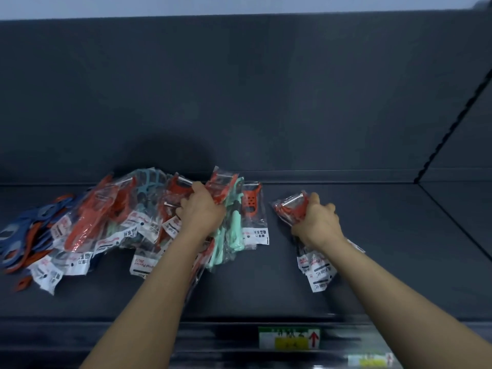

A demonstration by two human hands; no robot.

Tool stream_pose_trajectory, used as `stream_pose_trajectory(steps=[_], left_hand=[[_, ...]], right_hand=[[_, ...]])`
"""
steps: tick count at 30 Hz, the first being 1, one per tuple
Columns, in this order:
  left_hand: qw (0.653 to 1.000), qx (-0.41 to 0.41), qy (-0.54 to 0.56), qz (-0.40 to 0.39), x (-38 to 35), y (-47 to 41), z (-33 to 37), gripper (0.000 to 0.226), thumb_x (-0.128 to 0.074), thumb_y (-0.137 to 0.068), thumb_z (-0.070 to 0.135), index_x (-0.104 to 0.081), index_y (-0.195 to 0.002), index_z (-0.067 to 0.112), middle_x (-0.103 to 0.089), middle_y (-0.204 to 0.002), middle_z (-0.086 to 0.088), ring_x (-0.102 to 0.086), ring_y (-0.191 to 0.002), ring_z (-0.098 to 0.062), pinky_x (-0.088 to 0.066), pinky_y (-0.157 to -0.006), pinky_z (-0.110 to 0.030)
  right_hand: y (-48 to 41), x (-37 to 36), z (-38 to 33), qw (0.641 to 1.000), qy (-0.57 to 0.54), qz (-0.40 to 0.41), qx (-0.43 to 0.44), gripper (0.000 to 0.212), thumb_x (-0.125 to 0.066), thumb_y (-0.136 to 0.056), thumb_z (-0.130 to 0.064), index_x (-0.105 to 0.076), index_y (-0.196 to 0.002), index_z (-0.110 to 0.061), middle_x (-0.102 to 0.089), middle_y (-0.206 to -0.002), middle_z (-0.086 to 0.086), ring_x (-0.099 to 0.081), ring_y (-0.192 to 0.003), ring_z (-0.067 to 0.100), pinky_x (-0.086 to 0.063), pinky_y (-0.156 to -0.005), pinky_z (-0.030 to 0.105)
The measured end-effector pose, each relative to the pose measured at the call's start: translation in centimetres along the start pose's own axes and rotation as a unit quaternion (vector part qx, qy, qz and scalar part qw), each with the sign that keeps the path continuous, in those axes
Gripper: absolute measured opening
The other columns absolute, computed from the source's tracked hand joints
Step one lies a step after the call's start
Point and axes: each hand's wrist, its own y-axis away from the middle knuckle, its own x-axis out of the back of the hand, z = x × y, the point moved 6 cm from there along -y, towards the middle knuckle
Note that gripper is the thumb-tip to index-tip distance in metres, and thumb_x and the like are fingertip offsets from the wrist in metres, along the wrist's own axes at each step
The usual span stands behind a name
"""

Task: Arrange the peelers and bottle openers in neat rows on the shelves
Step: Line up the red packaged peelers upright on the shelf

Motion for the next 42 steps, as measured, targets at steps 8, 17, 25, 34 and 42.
stream_pose_trajectory(steps=[8, 17, 25, 34, 42], left_hand=[[0.98, -0.066, 0.186, 0.026, 0.8, -0.7, 1.7, 0.034, -0.059, -0.085, 0.02, -0.03, -0.103, 0.018, -0.058, -0.078, 0.0, -0.062, -0.073, -0.028, -0.045, -0.088, -0.057], [0.961, -0.179, 0.209, 0.037, 1.3, -1.9, 5.2, 0.041, -0.055, -0.081, 0.005, -0.025, -0.097, 0.028, -0.052, -0.096, -0.009, -0.058, -0.072, -0.024, -0.05, -0.055, -0.042], [0.868, -0.288, 0.401, 0.048, 1.4, -1.9, 10.9, 0.049, -0.061, -0.081, 0.002, -0.026, -0.108, 0.023, -0.049, -0.096, 0.008, -0.057, -0.078, 0.008, -0.047, -0.069, -0.011], [0.892, -0.319, 0.318, -0.025, -3.7, 0.7, 17.9, 0.053, -0.06, -0.076, 0.006, -0.026, -0.093, 0.042, -0.052, -0.1, 0.005, -0.059, -0.087, -0.011, -0.046, -0.064, -0.017], [0.913, -0.339, 0.223, -0.037, -9.8, 7.1, 24.1, 0.047, -0.059, -0.076, 0.005, -0.028, -0.098, 0.032, -0.046, -0.098, 0.005, -0.051, -0.096, -0.023, -0.051, -0.08, -0.044]], right_hand=[[0.1, 0.4, -0.8, 0.996, -0.047, 0.064, 0.043, 0.069, -0.058, -0.076, -0.003, -0.025, -0.136, -0.011, -0.034, -0.121, 0.019, -0.039, -0.111, 0.04, -0.044, -0.083, 0.042], [-0.4, 1.8, -1.0, 0.981, -0.141, 0.111, 0.073, 0.075, -0.061, -0.077, -0.007, -0.023, -0.141, -0.014, -0.029, -0.128, 0.015, -0.048, -0.106, 0.039, -0.047, -0.092, 0.043], [-0.6, 3.9, 2.2, 0.967, -0.184, 0.163, 0.06, 0.08, -0.061, -0.076, -0.011, -0.02, -0.144, -0.024, -0.031, -0.128, 0.009, -0.054, -0.098, 0.034, -0.049, -0.09, 0.04], [-1.7, 6.5, 7.4, 0.96, -0.187, 0.205, 0.035, 0.081, -0.061, -0.076, -0.01, -0.021, -0.144, -0.022, -0.031, -0.128, 0.009, -0.054, -0.099, 0.032, -0.049, -0.09, 0.037], [-2.8, 11.6, 15.7, 0.95, -0.198, 0.239, 0.04, 0.08, -0.061, -0.076, -0.01, -0.021, -0.144, -0.02, -0.032, -0.13, 0.011, -0.054, -0.102, 0.035, -0.047, -0.092, 0.037]])
